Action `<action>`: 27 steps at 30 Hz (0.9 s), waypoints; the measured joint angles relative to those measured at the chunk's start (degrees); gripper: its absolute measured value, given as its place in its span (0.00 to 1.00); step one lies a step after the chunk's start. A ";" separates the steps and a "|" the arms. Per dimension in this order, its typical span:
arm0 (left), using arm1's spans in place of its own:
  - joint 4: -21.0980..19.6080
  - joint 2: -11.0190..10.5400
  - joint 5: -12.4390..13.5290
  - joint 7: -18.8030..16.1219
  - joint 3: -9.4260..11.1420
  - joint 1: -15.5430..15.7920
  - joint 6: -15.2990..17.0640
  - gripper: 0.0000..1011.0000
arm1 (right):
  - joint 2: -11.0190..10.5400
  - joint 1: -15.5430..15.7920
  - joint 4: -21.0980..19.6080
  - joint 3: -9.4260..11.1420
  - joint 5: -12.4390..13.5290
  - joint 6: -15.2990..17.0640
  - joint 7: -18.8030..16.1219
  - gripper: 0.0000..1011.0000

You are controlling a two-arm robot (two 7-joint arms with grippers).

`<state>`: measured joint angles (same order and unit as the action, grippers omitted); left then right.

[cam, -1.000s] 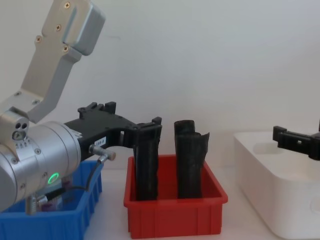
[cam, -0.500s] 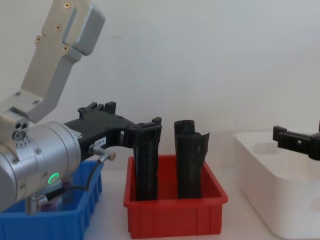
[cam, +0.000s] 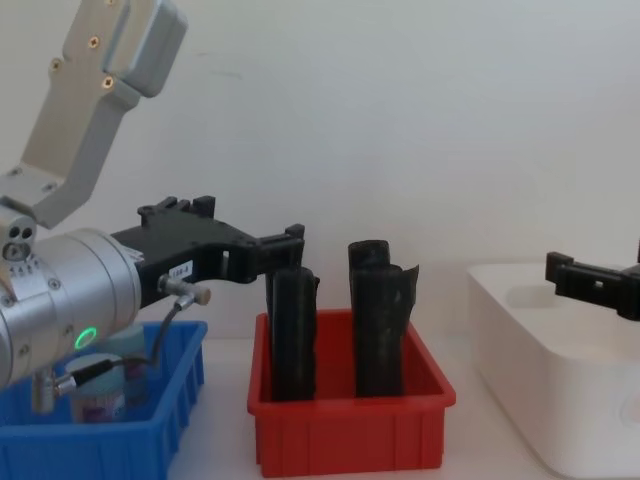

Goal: Pick the cotton swabs from the blue box and place them into the white box.

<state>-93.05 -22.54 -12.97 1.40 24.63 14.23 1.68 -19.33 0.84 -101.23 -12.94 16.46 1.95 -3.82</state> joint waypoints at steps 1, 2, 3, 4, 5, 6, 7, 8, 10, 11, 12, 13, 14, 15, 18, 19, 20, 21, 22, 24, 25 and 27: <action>0.13 -0.08 -0.21 0.11 -0.17 0.10 0.08 0.99 | 0.00 0.00 0.00 0.00 0.00 0.00 0.00 0.99; 0.44 -0.20 -0.76 0.42 -0.51 0.32 0.28 0.99 | 0.00 0.00 0.00 0.00 0.00 0.00 0.00 0.99; 0.70 -0.26 -1.00 0.55 -0.74 0.49 0.36 0.99 | 0.00 0.00 0.00 0.00 0.00 0.00 0.00 0.99; 0.91 -0.30 -1.26 0.70 -0.92 0.62 0.45 0.99 | 0.00 0.00 0.00 0.00 0.00 0.00 0.00 0.99; 1.17 -0.35 -1.60 0.86 -1.11 0.77 0.55 0.99 | 0.00 0.00 0.00 0.00 0.00 0.00 0.00 0.99; 1.43 -0.39 -1.81 1.03 -1.27 0.92 0.61 0.99 | 0.00 0.00 0.00 0.00 0.00 0.00 0.00 0.99; 2.00 -0.47 -2.48 1.45 -1.66 1.26 0.79 0.99 | 0.00 0.00 0.00 0.00 0.00 0.00 0.00 0.99; 2.48 -0.51 -2.77 1.66 -1.93 1.53 0.87 0.99 | 0.00 0.00 0.00 0.00 0.00 0.00 0.00 0.99; 3.26 -0.56 -3.43 2.13 -2.33 1.95 1.05 0.99 | 0.00 0.00 0.00 0.00 0.00 0.00 0.00 0.99; 4.07 -0.59 -3.99 2.56 -2.72 2.36 1.21 0.99 | 0.00 0.00 0.00 0.00 0.00 0.00 0.00 0.99; 4.68 -0.60 -4.26 2.77 -2.96 2.68 1.28 0.99 | 0.00 0.00 0.00 0.00 0.00 0.00 0.00 0.99; 5.18 -0.60 -4.60 3.06 -3.15 2.91 1.37 0.99 | 0.00 0.00 0.00 0.00 0.00 0.00 0.00 0.99; 6.15 -0.61 -5.15 3.53 -3.50 3.40 1.53 0.99 | 0.00 0.00 0.00 0.00 0.00 0.00 0.00 0.99; 6.68 -0.61 -5.30 3.69 -3.69 3.68 1.57 0.99 | 0.00 0.00 0.00 0.00 0.00 0.00 0.00 0.99; 9.03 -0.58 -6.31 4.64 -4.40 4.71 1.83 0.99 | 0.00 0.00 0.00 0.00 0.00 0.00 0.00 0.99; 10.18 -0.54 -6.75 5.05 -4.74 5.20 1.94 0.99 | 0.00 0.00 0.00 0.00 0.00 0.00 0.00 0.99; 10.74 -0.52 -7.05 5.35 -4.89 5.45 1.99 0.99 | 0.00 0.00 0.00 0.00 0.00 0.00 0.00 0.99; 11.51 -0.49 -7.25 5.54 -5.08 5.77 2.03 0.99 | 0.00 0.00 0.00 0.00 0.00 0.00 0.00 0.99; 11.90 -0.47 -7.45 5.76 -5.17 5.92 2.07 0.99 | 0.00 0.00 0.00 0.00 0.00 0.00 0.00 0.99; 13.62 -0.38 -7.94 6.34 -5.56 6.58 2.16 0.99 | 0.00 0.00 0.00 0.00 0.00 0.00 0.00 0.99; 14.38 -0.33 -8.15 6.56 -5.73 6.90 2.20 0.99 | 0.00 0.00 0.00 0.00 0.00 -0.01 0.00 0.99; 16.02 -0.22 -8.57 7.01 -6.06 7.54 2.25 0.99 | 0.00 0.00 0.00 0.00 0.00 0.00 0.00 0.99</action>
<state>-77.03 -22.76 -21.53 8.41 18.57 21.78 3.93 -19.33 0.84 -101.23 -12.94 16.46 1.95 -3.82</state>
